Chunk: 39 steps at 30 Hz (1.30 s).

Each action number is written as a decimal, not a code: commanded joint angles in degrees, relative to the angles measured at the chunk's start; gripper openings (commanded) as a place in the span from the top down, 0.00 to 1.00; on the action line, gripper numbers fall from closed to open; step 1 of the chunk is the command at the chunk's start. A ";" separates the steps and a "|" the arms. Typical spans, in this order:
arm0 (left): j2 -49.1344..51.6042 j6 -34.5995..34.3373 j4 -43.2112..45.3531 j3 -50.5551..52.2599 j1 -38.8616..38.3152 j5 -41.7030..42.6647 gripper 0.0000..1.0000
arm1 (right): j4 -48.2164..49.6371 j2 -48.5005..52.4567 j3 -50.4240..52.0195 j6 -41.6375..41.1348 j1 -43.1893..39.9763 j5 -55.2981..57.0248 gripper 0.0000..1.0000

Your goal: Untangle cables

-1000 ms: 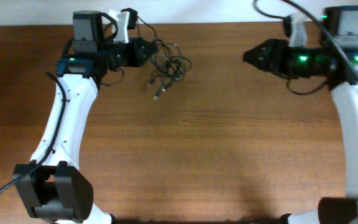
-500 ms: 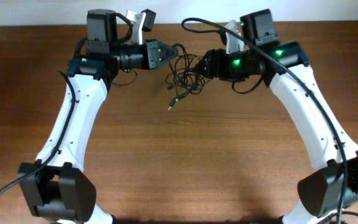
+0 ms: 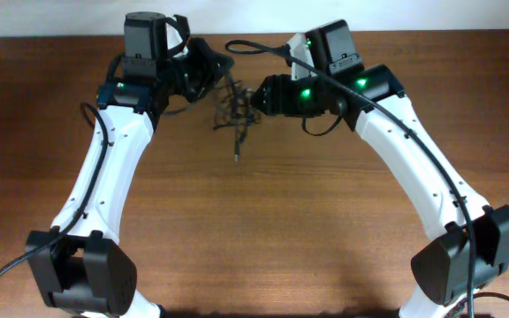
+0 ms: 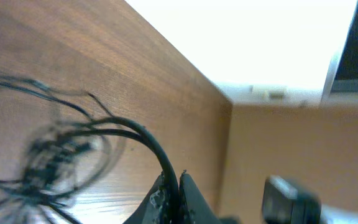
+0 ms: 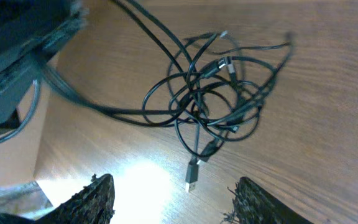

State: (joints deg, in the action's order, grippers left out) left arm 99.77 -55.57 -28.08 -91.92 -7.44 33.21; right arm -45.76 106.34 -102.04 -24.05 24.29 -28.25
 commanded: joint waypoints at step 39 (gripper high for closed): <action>15.30 53.51 -12.07 -0.15 -10.16 -0.15 0.64 | 3.10 0.42 -0.15 -2.82 0.00 8.33 0.96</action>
State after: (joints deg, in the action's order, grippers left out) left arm 112.75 -6.02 -39.94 -91.94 -16.93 31.75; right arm -42.96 106.37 -102.04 -26.81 24.25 -19.00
